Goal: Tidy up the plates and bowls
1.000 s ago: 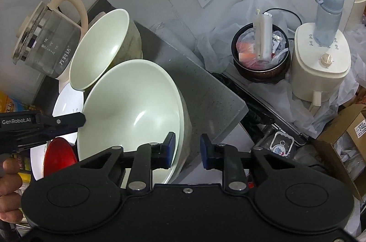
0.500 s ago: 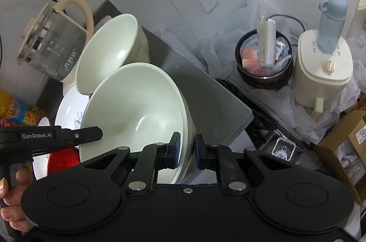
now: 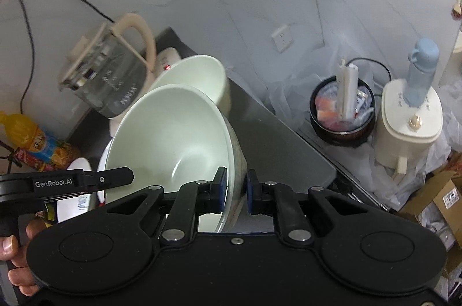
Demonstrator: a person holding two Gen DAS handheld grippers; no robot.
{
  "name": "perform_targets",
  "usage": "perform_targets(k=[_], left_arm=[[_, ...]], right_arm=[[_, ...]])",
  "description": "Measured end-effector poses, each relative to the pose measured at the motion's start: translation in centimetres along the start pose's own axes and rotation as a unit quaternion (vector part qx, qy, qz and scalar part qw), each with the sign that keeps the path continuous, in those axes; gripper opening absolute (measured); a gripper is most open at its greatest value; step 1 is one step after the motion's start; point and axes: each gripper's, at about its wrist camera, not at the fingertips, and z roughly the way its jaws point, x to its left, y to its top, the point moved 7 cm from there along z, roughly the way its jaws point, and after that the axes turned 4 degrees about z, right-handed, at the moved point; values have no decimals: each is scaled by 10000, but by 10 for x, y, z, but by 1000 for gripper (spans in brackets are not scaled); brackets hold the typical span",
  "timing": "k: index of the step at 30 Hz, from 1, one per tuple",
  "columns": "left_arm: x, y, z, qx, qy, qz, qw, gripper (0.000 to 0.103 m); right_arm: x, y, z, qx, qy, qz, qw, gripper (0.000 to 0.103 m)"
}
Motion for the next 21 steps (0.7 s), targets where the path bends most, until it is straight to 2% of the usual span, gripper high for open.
perform_targets(k=[10,21], left_arm=[[30,-5,-39,-285,44,-235,9993,5],[74,-27,-63,-250,74,-576,9980,5]], right_arm=[[44,-8,-6,-63,166,-288,9994,14],[81,-35,1,141,241,-545,9981,14]])
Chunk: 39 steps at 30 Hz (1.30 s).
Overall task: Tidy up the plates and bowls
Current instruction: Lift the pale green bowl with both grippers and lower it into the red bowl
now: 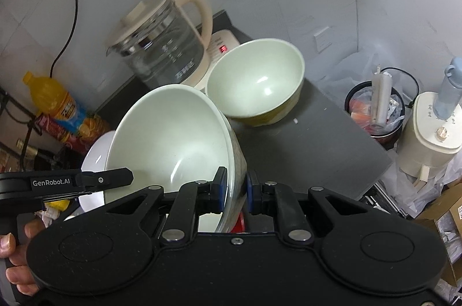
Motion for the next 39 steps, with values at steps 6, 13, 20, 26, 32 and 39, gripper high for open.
perform_targets(k=[6,13,20,26,32,39], left_arm=[[17,-15,0,119,27,-161,9998,5],[36,-32,3,304,75,-316,9990,5],[50,-42,7,470,133,-463,9977,6],[55,-50,13,629,98,-537,9965,6],[57,-51,14,755,74,-610,9953,9],[62,-46,3,655,160,-692,9953,10]], right_arm=[[11,-15,7,159,-69,-150,9997,14],[20,-30,16,296,-135,-355,9988,14],[23,-39,27,415,-213,-403,9981,9],[21,-44,35,489,-348,-415,9973,8],[17,-46,41,519,-422,-372,9971,7],[16,-48,46,559,-426,-386,9968,7]])
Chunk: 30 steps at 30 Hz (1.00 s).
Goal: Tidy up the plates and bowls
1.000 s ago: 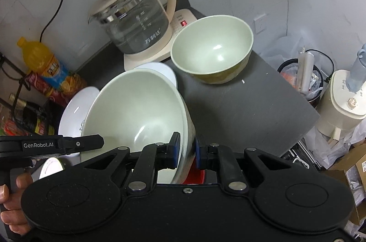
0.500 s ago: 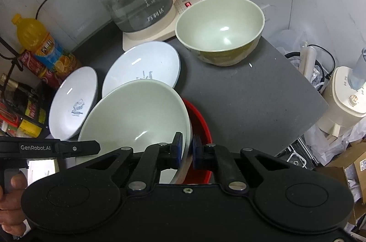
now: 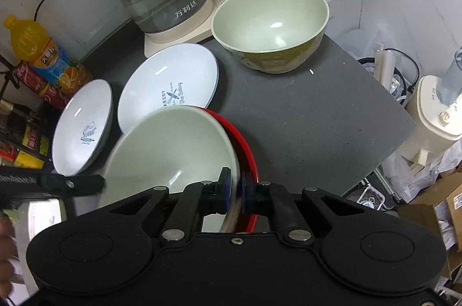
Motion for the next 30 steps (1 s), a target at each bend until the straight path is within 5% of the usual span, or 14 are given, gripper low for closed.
perform_targets(k=[6,10,12,18,24,30], left_arm=[[3,8,-11,-160,59,-34,9998,10],[-4,13,-10,-169,72,14,9998,11],[-9,17,-9,-174,174,75,9997,17],[-31,36,-4,-375,207,226,9988,40],[-55,59,7,-559,208,313,9977,44],[-76,83,23,-688,225,279,9970,44]], right_arm=[[2,1,1,68,0,-109,9999,8],[4,5,-8,84,254,-59,9996,23],[5,9,-16,-28,269,-149,9995,31],[-12,32,-30,-275,476,138,9984,32],[-39,57,-27,-491,450,404,9970,47],[-60,80,-18,-584,544,634,9948,51]])
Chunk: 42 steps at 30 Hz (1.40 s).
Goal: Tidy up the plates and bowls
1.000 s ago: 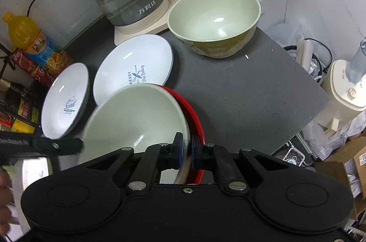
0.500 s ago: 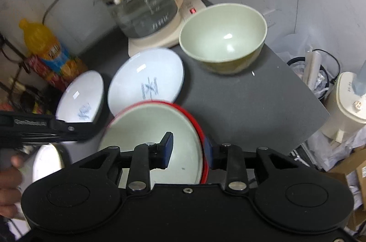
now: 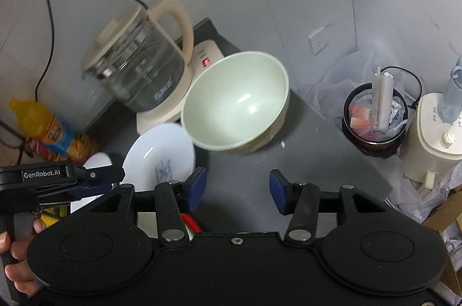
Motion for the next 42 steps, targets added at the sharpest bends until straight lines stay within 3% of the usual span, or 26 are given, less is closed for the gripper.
perform_targets(k=[7,11,20,28,32,38,40,42], left_arm=[[-12,18,28,-24,29,-228,9997,44],[-17,26,42,-69,92,-339,9994,62],[-23,40,73,-1,163,-661,9977,64],[-27,41,100,55,162,-844,9963,60],[-28,39,111,142,271,-932,9952,54],[-25,35,124,229,330,-1057,9936,24],[-25,35,126,249,268,-1117,9931,15],[-27,35,127,250,157,-1149,9929,8]], right_arm=[[-19,22,19,87,88,234,9996,61],[-26,31,30,148,137,290,9994,69],[-39,51,60,318,176,493,9981,68],[-50,56,85,478,92,657,9967,59],[-55,57,93,515,13,702,9962,54],[-54,56,101,593,17,599,9964,47],[-55,53,105,660,2,614,9959,29],[-51,54,105,650,98,606,9960,22]])
